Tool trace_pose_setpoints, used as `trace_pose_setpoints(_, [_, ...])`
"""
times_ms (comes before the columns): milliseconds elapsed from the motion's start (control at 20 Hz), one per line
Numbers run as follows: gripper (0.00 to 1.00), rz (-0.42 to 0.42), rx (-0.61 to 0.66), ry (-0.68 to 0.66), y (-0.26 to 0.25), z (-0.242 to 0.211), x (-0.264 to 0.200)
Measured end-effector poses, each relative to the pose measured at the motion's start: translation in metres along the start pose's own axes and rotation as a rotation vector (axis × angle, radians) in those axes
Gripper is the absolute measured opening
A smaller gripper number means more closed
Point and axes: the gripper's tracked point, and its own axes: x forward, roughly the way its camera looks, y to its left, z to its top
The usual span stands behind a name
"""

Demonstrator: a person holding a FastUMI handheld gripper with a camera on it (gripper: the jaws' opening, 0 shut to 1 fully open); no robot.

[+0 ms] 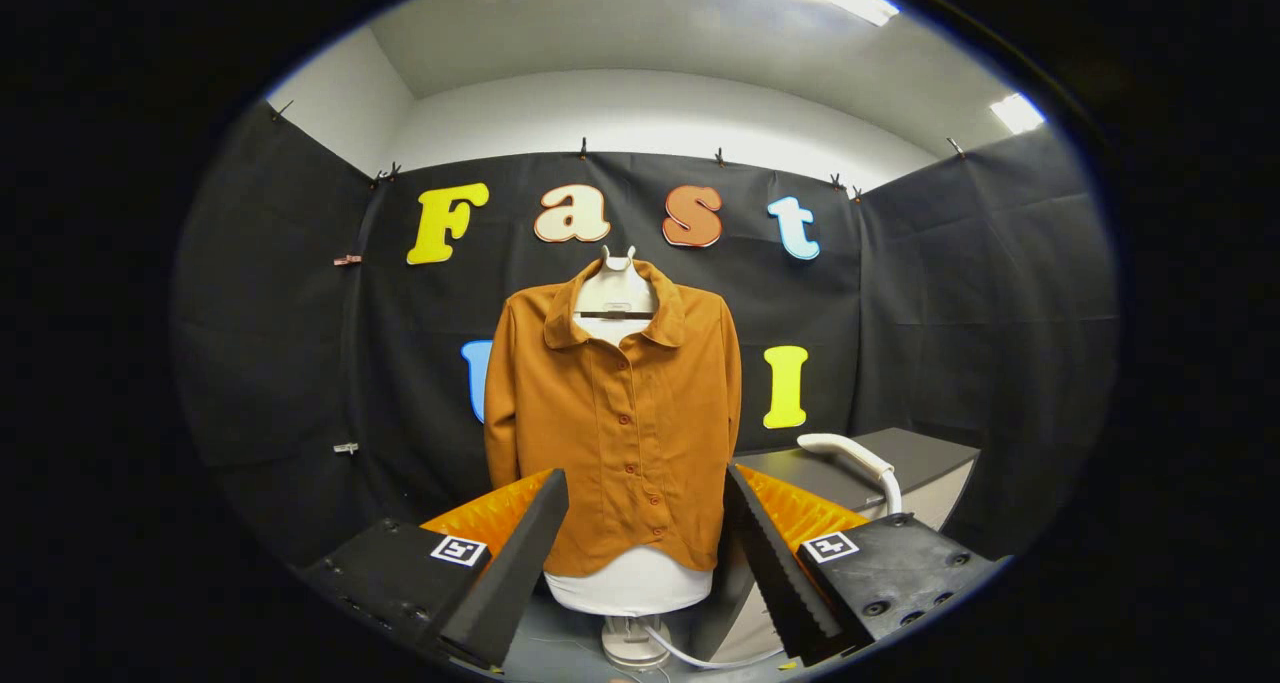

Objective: Iron the clothes twice with a garment steamer, once on the left side and once on the right side.

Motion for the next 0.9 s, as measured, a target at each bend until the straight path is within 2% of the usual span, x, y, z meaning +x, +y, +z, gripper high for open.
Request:
trace_pose_setpoints(450, [0.99,-0.05,0.016,0.017,-0.027,-0.007,0.034])
trace_pose_setpoints(900, [0.99,0.009,0.014,0.01,-0.113,-0.004,0.137])
